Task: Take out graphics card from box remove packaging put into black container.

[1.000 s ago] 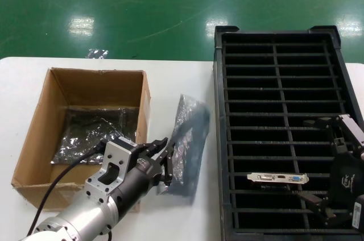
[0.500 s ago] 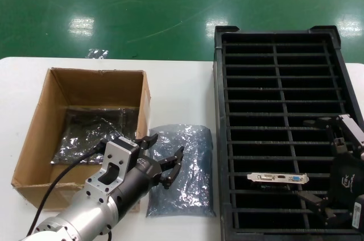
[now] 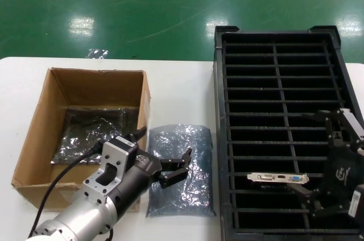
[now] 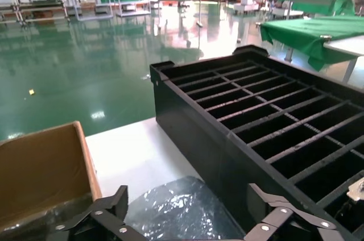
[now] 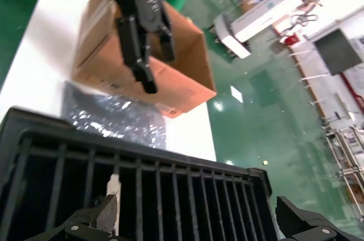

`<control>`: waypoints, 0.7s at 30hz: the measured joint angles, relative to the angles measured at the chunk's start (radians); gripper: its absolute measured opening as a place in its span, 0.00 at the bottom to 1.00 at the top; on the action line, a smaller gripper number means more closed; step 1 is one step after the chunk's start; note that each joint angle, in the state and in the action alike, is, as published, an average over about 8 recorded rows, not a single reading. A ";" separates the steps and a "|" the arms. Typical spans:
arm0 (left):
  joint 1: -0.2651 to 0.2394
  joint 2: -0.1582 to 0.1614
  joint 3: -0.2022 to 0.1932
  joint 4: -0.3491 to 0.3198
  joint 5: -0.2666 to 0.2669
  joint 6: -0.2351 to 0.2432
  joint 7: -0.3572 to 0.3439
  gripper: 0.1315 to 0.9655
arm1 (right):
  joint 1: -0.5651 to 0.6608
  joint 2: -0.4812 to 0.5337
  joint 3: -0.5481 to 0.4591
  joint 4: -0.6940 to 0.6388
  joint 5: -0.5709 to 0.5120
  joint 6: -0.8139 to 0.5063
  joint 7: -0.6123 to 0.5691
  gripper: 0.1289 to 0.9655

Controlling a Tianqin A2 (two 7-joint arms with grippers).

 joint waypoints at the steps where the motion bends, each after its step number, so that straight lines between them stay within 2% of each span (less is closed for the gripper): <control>1: 0.002 -0.004 0.002 0.002 -0.014 -0.010 0.009 0.58 | -0.002 -0.006 0.000 -0.006 0.008 0.011 0.000 1.00; 6: 0.013 -0.023 0.011 0.014 -0.086 -0.062 0.053 0.73 | -0.012 -0.040 0.001 -0.035 0.050 0.066 -0.002 1.00; 15: 0.035 -0.059 0.027 0.037 -0.219 -0.159 0.134 0.90 | -0.031 -0.102 0.004 -0.090 0.127 0.168 -0.006 1.00; 21: 0.049 -0.083 0.038 0.052 -0.309 -0.224 0.189 0.95 | -0.044 -0.144 0.005 -0.126 0.179 0.236 -0.008 1.00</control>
